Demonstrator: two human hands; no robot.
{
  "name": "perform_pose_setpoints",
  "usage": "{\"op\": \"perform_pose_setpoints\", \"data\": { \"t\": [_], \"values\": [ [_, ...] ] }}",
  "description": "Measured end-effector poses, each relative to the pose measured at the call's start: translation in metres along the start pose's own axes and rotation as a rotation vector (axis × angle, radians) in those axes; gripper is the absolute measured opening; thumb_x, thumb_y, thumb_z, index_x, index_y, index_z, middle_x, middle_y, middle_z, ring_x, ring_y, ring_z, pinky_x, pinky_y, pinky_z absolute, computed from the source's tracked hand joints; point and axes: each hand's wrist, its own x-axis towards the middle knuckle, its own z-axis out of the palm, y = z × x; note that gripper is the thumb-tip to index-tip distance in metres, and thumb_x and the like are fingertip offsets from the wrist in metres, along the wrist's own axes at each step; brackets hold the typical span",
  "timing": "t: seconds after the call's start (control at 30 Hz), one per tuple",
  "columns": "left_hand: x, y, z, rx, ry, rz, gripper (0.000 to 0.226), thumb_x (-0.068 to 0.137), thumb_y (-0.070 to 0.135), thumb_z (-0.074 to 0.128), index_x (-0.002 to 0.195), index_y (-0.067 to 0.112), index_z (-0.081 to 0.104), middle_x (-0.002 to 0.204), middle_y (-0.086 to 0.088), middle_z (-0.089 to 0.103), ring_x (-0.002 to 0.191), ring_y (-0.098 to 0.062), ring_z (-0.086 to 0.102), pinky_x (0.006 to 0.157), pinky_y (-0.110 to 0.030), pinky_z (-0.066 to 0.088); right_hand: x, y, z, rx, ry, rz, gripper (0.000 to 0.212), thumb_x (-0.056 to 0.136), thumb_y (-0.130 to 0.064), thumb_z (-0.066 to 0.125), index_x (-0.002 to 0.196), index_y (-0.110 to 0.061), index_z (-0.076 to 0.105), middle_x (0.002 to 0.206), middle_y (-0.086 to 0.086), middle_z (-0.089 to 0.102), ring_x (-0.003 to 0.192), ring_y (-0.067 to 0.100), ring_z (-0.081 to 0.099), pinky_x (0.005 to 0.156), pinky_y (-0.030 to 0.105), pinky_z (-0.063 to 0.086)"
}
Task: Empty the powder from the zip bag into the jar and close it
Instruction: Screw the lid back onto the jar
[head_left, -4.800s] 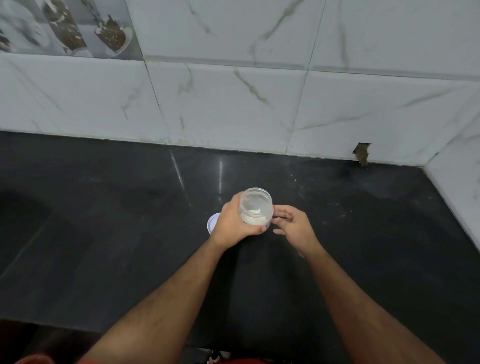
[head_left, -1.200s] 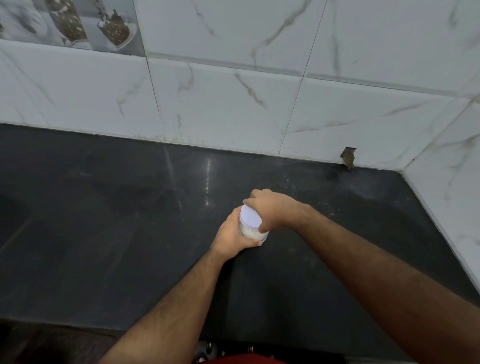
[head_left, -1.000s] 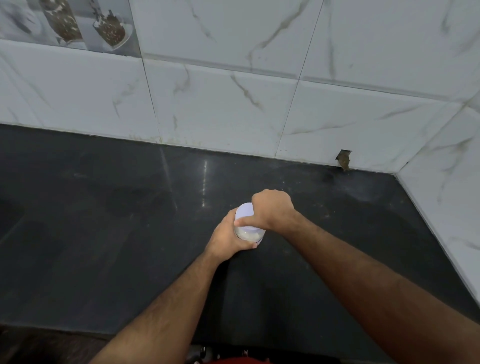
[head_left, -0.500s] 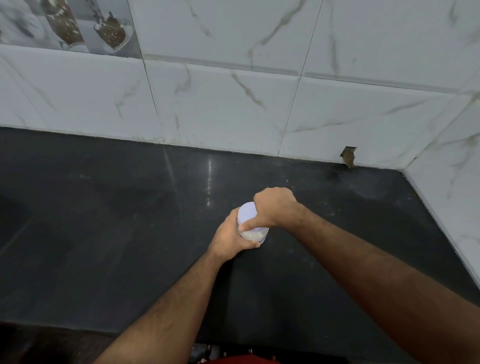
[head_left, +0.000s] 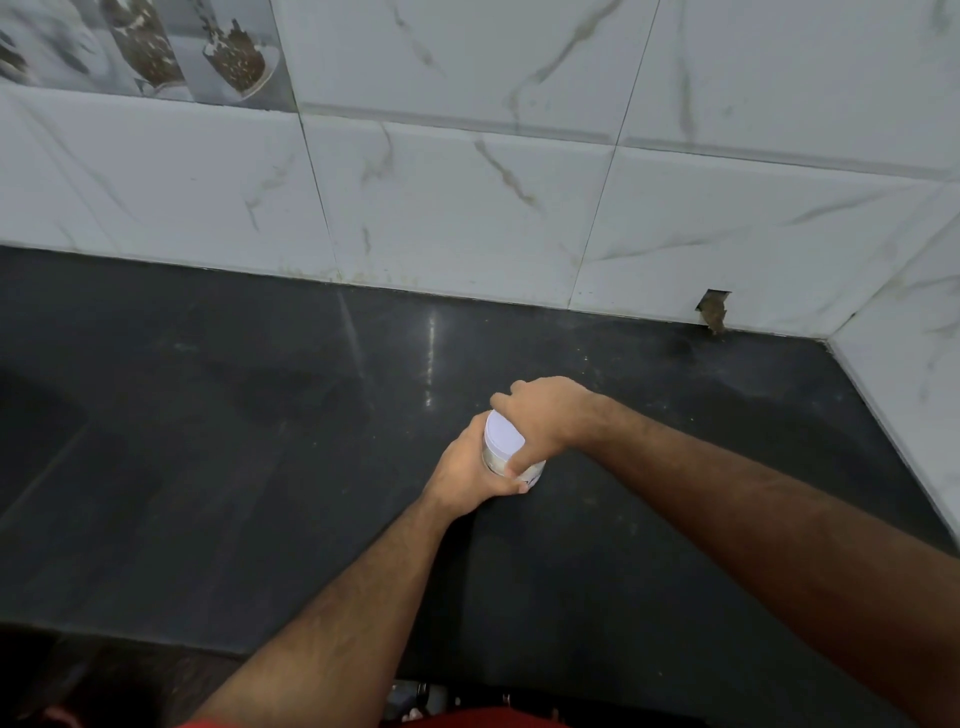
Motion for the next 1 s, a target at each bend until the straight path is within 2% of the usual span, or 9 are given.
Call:
{"op": "perform_pose_setpoints", "data": {
  "t": [0.13,0.27,0.43,0.7,0.9,1.0],
  "values": [
    [0.001,-0.002,0.0,-0.02,0.0,0.0,0.094,0.056,0.026,0.091,0.135,0.035,0.041,0.121,0.018,0.061,0.113,-0.004,0.058,0.085,-0.02,0.048,-0.004,0.009,0.015,-0.029,0.087,-0.067,0.073,0.08,-0.07,0.053,0.131,-0.018,0.045,0.11,0.006,0.059,0.075,0.021,0.053,0.058,0.032,0.041],
    [0.002,-0.002,0.002,-0.019,0.01,-0.005,0.089,0.056,0.028,0.092,0.129,0.04,0.041,0.116,0.02,0.061,0.108,-0.001,0.059,0.081,-0.016,0.048,-0.005,0.004,0.03,0.012,0.166,-0.009,0.071,0.084,-0.069,0.047,0.129,-0.015,0.044,0.109,0.008,0.057,0.068,0.024,0.052,0.055,0.032,0.041],
    [0.003,-0.004,0.006,-0.017,0.045,-0.014,0.091,0.054,0.037,0.092,0.13,0.041,0.043,0.116,0.022,0.062,0.107,0.0,0.06,0.084,-0.024,0.054,-0.004,0.002,0.039,0.06,0.218,0.035,0.073,0.084,-0.072,0.042,0.131,-0.016,0.044,0.108,0.007,0.057,0.069,0.023,0.052,0.057,0.032,0.042],
    [0.005,-0.003,0.009,-0.01,0.061,0.016,0.087,0.056,0.036,0.091,0.13,0.039,0.044,0.114,0.023,0.063,0.104,0.002,0.061,0.085,-0.028,0.056,-0.006,-0.004,0.049,0.163,0.272,0.128,0.075,0.085,-0.072,0.042,0.135,-0.016,0.043,0.111,0.008,0.057,0.069,0.023,0.046,0.058,0.03,0.039],
    [0.004,-0.002,0.006,-0.018,0.027,0.019,0.093,0.054,0.033,0.091,0.132,0.04,0.041,0.116,0.022,0.062,0.107,0.001,0.06,0.089,-0.032,0.056,-0.008,-0.008,0.05,0.291,0.262,0.172,0.074,0.082,-0.07,0.046,0.133,-0.018,0.042,0.115,0.006,0.055,0.076,0.025,0.058,0.061,0.032,0.044],
    [0.002,-0.001,0.004,-0.032,-0.005,0.01,0.097,0.054,0.03,0.092,0.134,0.042,0.037,0.12,0.021,0.06,0.112,-0.001,0.058,0.094,-0.032,0.054,-0.011,-0.005,0.052,0.395,0.265,0.185,0.077,0.078,-0.07,0.053,0.136,-0.022,0.041,0.119,0.003,0.054,0.088,0.026,0.061,0.067,0.033,0.044]
  ]
}}
